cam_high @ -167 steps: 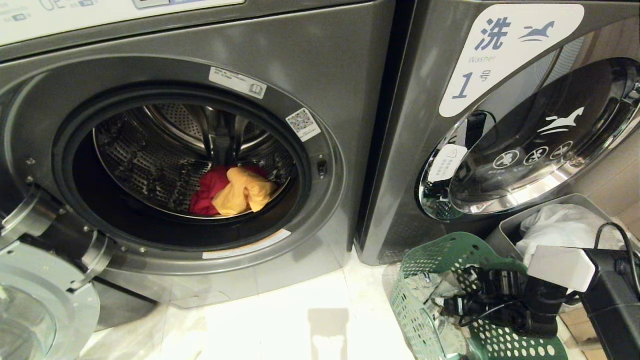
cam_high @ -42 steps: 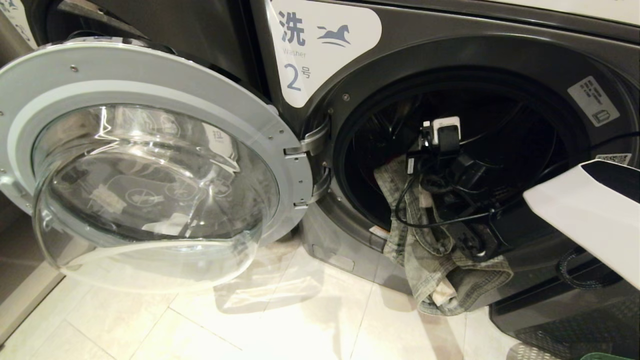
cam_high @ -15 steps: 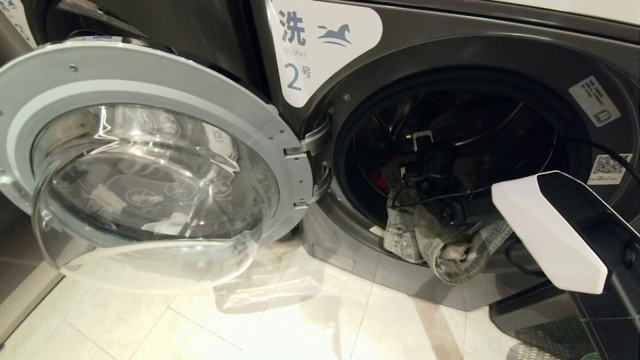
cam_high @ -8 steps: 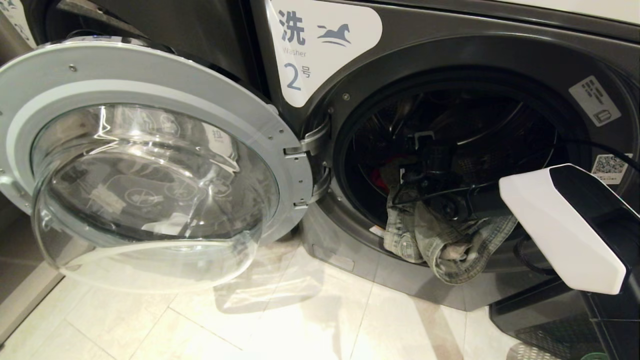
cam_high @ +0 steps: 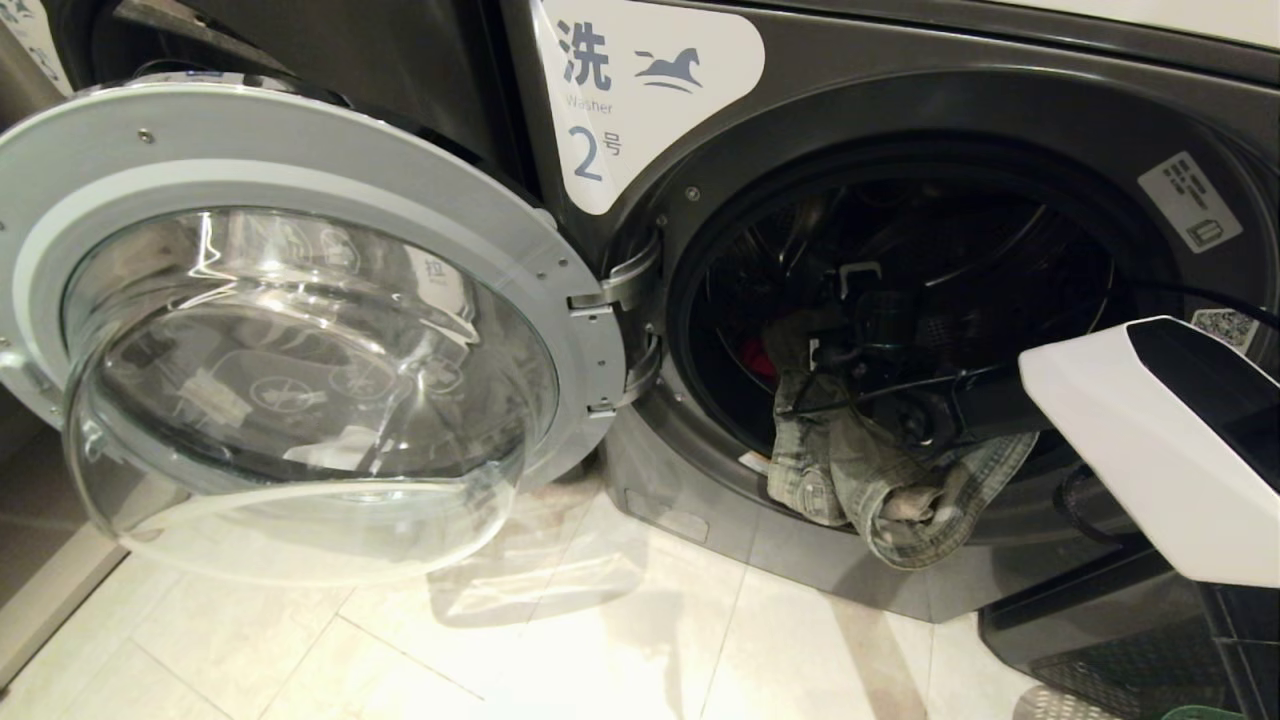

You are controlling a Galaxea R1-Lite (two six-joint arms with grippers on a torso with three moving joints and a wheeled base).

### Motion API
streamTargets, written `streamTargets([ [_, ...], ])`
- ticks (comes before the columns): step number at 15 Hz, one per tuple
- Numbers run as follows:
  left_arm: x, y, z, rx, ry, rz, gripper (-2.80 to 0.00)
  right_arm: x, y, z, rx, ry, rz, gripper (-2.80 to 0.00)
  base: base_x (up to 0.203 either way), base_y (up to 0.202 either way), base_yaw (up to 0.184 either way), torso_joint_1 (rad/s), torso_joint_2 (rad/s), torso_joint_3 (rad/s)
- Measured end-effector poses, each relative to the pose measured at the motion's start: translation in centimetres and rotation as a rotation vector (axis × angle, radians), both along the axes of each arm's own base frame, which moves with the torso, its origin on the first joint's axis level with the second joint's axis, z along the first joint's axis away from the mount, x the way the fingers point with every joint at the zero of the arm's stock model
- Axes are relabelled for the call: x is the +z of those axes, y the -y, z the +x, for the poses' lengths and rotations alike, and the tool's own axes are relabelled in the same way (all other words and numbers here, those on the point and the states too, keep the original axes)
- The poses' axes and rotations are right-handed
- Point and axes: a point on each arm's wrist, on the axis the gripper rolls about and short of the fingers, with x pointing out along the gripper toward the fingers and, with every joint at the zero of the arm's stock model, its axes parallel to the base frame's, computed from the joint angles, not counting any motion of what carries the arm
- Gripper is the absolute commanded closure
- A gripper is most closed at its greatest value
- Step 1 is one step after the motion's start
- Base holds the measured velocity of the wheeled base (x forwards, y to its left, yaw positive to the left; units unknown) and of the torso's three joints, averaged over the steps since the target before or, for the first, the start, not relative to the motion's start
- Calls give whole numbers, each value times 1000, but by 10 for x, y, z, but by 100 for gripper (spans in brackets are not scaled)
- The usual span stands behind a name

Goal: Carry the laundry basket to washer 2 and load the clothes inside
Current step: Place the clothes into the washing machine

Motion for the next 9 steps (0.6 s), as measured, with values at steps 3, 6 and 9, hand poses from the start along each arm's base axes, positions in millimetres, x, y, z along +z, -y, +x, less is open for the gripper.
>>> streamTargets([
  [3,0,0,0,0,0,0,0,8,2,-19,6,3,22,-280,0,0,0,0,0,0],
  [6,0,0,0,0,0,0,0,13,-1,-42,25,0,25,-280,0,0,0,0,0,0],
  [9,0,0,0,0,0,0,0,6,2,-73,40,-74,7,-280,0,0,0,0,0,0],
])
